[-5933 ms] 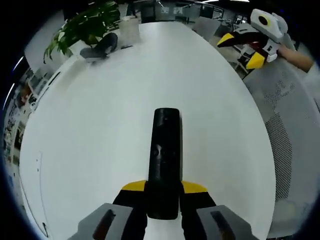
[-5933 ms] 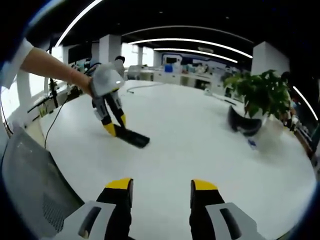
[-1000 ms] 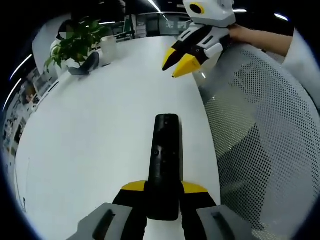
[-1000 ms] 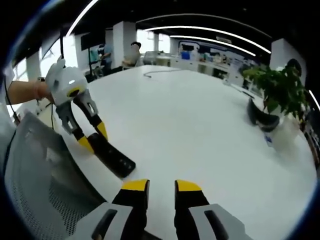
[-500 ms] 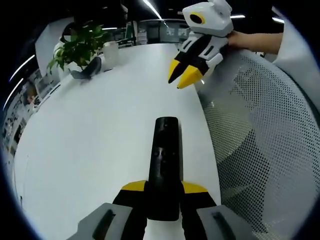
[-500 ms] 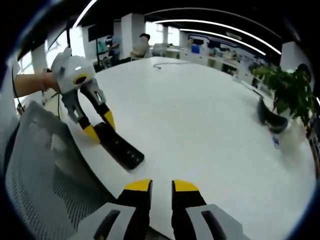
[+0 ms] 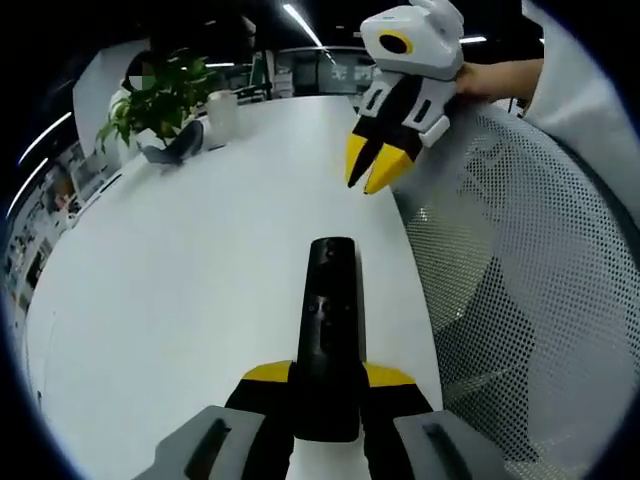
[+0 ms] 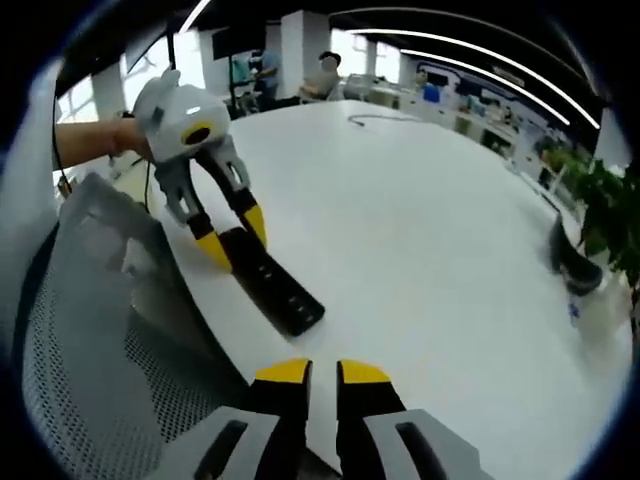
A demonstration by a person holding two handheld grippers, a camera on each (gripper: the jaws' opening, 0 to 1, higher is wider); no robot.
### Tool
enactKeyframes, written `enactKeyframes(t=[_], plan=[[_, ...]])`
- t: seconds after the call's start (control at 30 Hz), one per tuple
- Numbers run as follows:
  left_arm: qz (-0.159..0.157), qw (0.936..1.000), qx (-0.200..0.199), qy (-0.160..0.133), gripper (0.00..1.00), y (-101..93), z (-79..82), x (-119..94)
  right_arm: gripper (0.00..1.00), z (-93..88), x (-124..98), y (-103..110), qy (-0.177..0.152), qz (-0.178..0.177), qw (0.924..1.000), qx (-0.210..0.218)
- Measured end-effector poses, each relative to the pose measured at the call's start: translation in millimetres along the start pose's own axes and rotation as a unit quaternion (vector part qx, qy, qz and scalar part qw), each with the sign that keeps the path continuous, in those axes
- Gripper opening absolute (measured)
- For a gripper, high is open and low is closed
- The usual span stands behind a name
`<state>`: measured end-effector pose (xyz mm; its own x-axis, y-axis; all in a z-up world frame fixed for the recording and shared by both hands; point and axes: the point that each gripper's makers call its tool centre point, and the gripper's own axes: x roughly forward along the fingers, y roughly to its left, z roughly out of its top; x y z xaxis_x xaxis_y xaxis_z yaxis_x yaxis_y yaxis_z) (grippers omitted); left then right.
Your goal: Press the specified remote control buttons in sequence, fully releasing each button before pressing the next.
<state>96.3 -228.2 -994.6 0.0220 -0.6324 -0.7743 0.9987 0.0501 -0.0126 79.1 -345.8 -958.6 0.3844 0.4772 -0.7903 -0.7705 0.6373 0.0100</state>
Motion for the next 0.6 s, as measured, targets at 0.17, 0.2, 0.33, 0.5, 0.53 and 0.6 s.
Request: enactKeyframes(t=[0.17,0.2,0.33,0.5,0.53,0.6], plan=[[0.009,0.9999,-0.007,-0.012,0.24,-0.5,0.5,1,0.0,9.0,3,9,-0.003,0.025,0.9994,-0.024],[0.012,0.9998,-0.011,-0.014,0.24,-0.5,0.4,0,0.0,11.7,5,11,-0.005,0.032,0.9991,-0.026],[0.033,0.9994,-0.004,-0.005,0.24,-2.9,-1.9,-3,0.0,18.5,10,12,-0.007,0.043,0.9984,-0.036],[0.027,0.9993,-0.022,-0.015,0.24,-6.3,-3.2,-7,0.0,22.1,16,11,-0.001,0.053,0.9971,-0.055],[0.025,0.9992,-0.025,-0.018,0.24,-6.5,-3.2,-7,0.0,22.1,17,11,0.0,0.054,0.997,-0.056],[0.02,0.9993,-0.022,-0.023,0.24,-7.1,-3.7,-7,0.0,22.6,19,11,0.002,0.058,0.9965,-0.061]])
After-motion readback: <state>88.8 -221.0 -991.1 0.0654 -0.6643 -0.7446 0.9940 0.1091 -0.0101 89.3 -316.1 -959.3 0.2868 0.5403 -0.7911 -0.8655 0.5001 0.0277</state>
